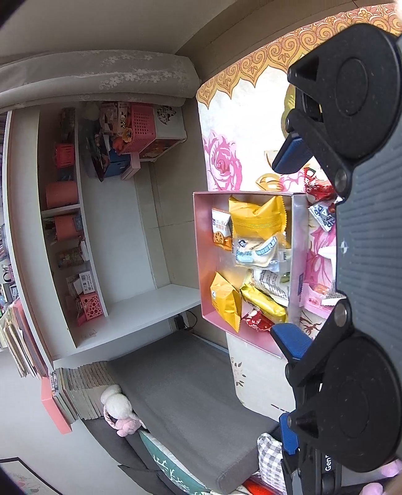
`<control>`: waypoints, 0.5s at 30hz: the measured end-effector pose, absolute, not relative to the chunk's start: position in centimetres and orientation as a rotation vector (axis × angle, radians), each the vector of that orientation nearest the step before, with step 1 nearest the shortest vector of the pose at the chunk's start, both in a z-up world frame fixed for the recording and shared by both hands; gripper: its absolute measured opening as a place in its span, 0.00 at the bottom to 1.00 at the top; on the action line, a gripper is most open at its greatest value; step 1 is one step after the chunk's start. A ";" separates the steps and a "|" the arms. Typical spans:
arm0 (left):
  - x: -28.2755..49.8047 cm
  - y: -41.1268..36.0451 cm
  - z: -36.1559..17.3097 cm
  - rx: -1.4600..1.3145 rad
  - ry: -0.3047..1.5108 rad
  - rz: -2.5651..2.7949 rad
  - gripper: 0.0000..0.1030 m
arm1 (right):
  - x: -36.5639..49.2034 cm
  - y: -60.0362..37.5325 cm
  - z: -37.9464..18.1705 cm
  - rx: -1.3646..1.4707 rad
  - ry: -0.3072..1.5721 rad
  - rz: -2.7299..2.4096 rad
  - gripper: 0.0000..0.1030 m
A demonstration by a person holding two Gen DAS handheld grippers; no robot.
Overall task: Organize snacks
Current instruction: 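Withdraw both tools and move the left tool to the gold bar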
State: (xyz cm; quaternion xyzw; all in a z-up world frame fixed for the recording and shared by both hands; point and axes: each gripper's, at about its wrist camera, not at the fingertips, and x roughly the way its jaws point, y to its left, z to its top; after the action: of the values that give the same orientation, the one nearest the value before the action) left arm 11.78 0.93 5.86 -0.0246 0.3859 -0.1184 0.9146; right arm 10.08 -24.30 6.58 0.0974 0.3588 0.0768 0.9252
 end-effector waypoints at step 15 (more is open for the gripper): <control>5.9 2.3 3.0 -0.026 0.789 -0.299 0.98 | 5.8 -24.6 3.3 0.137 0.769 0.154 0.94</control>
State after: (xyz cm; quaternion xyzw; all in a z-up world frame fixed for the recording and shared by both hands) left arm 5.89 2.32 3.00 -0.0129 0.3831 -0.1449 0.9122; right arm 5.76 -24.57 3.32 0.0669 0.3745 0.0751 0.9217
